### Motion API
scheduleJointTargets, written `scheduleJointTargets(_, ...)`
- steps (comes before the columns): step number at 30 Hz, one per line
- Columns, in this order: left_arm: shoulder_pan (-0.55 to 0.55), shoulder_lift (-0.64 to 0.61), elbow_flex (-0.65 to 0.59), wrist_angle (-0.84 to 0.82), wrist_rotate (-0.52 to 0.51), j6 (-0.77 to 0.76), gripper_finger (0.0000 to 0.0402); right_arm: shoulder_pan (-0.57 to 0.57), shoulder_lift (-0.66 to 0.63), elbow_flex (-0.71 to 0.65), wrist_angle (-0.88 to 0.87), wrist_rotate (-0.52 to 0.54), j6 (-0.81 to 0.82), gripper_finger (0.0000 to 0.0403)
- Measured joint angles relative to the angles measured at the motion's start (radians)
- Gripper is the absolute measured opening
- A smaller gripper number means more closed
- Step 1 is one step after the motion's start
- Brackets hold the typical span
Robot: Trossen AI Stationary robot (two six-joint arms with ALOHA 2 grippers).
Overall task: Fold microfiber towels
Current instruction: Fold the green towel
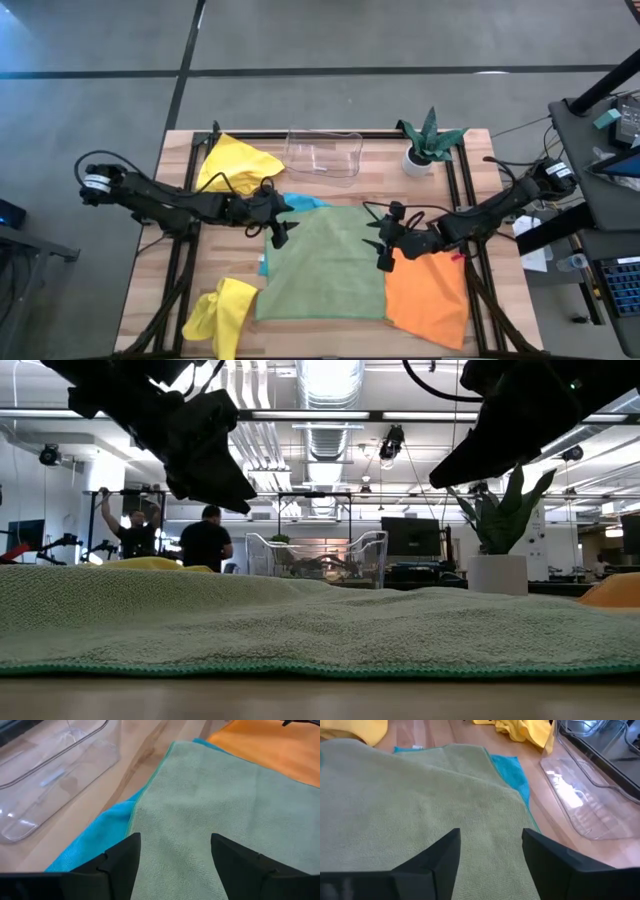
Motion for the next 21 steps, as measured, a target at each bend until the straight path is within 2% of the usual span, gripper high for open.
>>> scheduleJointTargets(15,0.006,0.000,0.000,0.006,-0.001,-0.026,0.0226,0.000,0.000,0.000,-0.002,0.000,-0.040,0.0210)
scheduleJointTargets(21,0.038,-0.001,0.007,0.005,0.047,0.055,0.0226,0.000,-0.001,0.000,-0.003,-0.007,-0.039,0.0210)
